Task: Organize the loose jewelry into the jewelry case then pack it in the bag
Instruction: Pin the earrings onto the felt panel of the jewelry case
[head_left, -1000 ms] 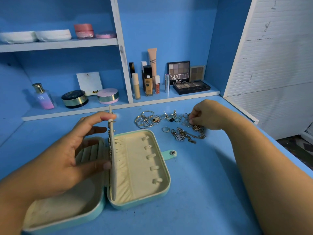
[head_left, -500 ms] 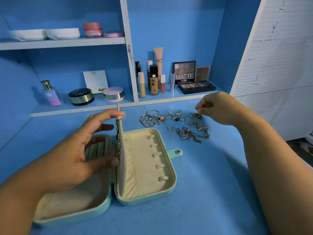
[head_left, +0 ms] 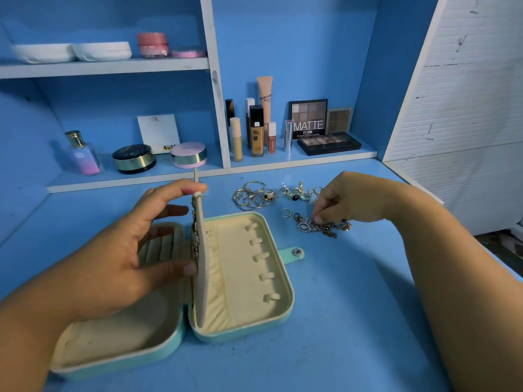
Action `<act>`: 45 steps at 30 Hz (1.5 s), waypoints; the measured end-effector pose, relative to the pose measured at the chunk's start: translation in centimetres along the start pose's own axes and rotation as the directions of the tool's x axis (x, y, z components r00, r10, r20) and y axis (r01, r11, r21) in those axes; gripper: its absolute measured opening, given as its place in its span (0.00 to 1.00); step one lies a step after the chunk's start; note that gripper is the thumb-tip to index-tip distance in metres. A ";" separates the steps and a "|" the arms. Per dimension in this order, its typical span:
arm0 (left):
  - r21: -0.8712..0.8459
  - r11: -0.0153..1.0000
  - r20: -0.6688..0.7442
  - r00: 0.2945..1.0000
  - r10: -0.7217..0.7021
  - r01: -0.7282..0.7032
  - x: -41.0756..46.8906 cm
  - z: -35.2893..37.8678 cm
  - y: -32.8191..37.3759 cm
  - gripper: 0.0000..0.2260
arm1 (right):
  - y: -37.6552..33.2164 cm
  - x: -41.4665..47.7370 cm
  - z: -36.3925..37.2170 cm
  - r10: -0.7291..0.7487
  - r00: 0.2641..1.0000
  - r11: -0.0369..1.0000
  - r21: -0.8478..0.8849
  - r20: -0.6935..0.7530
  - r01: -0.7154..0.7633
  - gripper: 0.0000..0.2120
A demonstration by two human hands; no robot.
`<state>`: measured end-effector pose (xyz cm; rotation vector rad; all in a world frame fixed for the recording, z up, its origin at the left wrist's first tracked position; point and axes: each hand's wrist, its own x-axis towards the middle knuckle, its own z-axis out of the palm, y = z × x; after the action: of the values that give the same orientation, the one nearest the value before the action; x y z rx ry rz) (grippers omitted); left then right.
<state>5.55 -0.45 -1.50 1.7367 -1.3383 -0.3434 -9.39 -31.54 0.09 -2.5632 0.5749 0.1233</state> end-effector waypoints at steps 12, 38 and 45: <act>0.012 1.000 -0.008 1.000 -0.003 0.003 -0.1 0.0 0.0 0.37 | 3.5 -0.7 -2.4 0.161 0.987 0.974 0.163 -0.027 -0.154 0.02; -0.009 1.000 -0.006 1.000 0.003 -0.003 0.1 0.0 -0.2 0.37 | 1.9 2.7 0.9 0.150 0.968 0.961 -0.199 -0.203 -0.191 0.15; -0.002 1.000 -0.001 1.000 -0.007 0.007 0.2 -0.1 -0.2 0.38 | 0.7 1.1 0.1 -0.002 0.979 1.000 0.008 -0.203 0.003 0.08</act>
<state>5.79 -0.53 -1.52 1.7405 -1.3307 -0.3479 -8.66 -32.50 -0.51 -2.5860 0.6455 -0.1430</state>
